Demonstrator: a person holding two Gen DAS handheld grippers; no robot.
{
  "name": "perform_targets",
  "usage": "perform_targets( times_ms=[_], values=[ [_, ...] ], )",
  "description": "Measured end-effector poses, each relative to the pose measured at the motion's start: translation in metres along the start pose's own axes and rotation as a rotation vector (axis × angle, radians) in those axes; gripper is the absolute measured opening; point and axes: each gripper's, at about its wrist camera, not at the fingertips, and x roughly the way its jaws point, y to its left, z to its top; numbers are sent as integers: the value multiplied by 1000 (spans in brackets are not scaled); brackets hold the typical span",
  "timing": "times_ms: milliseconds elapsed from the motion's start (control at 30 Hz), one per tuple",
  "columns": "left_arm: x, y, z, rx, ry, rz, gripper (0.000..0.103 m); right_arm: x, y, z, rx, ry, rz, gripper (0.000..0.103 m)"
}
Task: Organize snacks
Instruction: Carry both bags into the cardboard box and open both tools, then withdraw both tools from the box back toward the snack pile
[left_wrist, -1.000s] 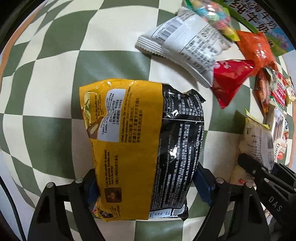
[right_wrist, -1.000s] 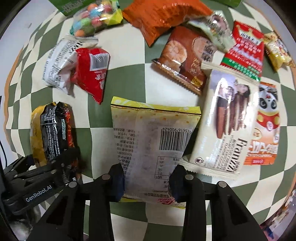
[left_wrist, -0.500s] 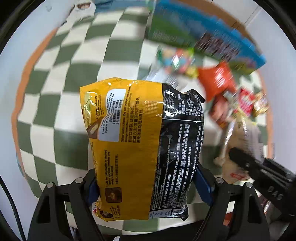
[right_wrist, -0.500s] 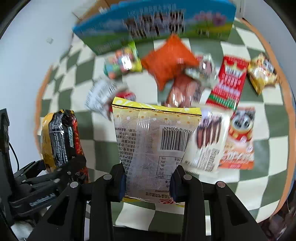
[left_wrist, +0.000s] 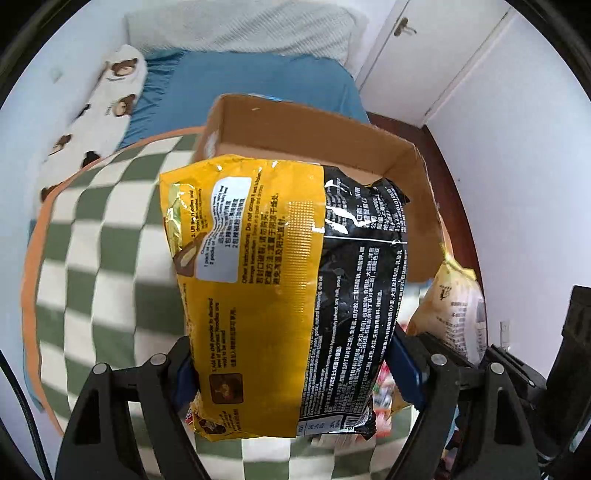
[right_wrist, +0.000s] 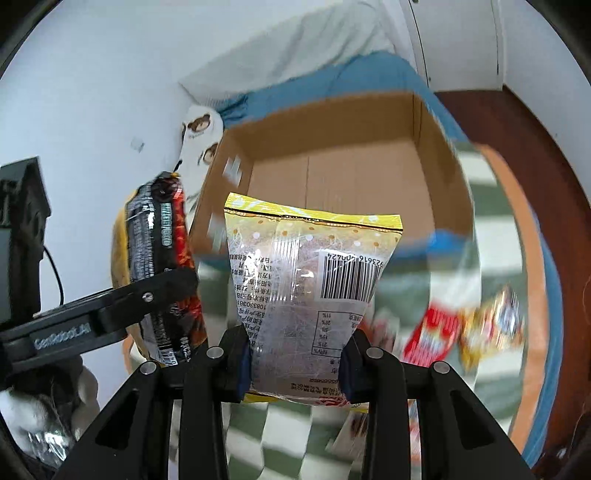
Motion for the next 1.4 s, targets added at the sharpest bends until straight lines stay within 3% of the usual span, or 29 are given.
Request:
perform_targets(
  times_ms=[167, 267, 433, 633, 700, 733, 767, 800, 1033, 1400],
  values=[
    [65, 12, 73, -35, 107, -7, 83, 48, -20, 79, -8, 13, -30, 38],
    [111, 20, 111, -45, 173, 8, 83, 91, -33, 120, -19, 64, -54, 38],
    [161, 23, 152, -33, 242, 39, 83, 148, -49, 161, -24, 87, -115, 38],
    [188, 21, 178, -5, 286, 86, 83, 200, -64, 186, -30, 130, -119, 39],
    [190, 22, 181, -14, 298, 71, 83, 215, -68, 190, -44, 156, -129, 59],
    [191, 24, 182, -24, 295, 60, 84, 222, -69, 192, -55, 171, -139, 86],
    [191, 25, 183, -29, 291, 59, 87, 226, -70, 192, -56, 176, -139, 94],
    [191, 26, 182, -32, 277, 64, 92, 230, -72, 191, -55, 180, -137, 94],
    [181, 29, 175, -4, 216, 84, 92, 221, -70, 190, -48, 147, -148, 94],
    [104, 23, 126, 50, 8, 141, 92, 162, -42, 160, -83, 51, -249, 94]
  ],
)
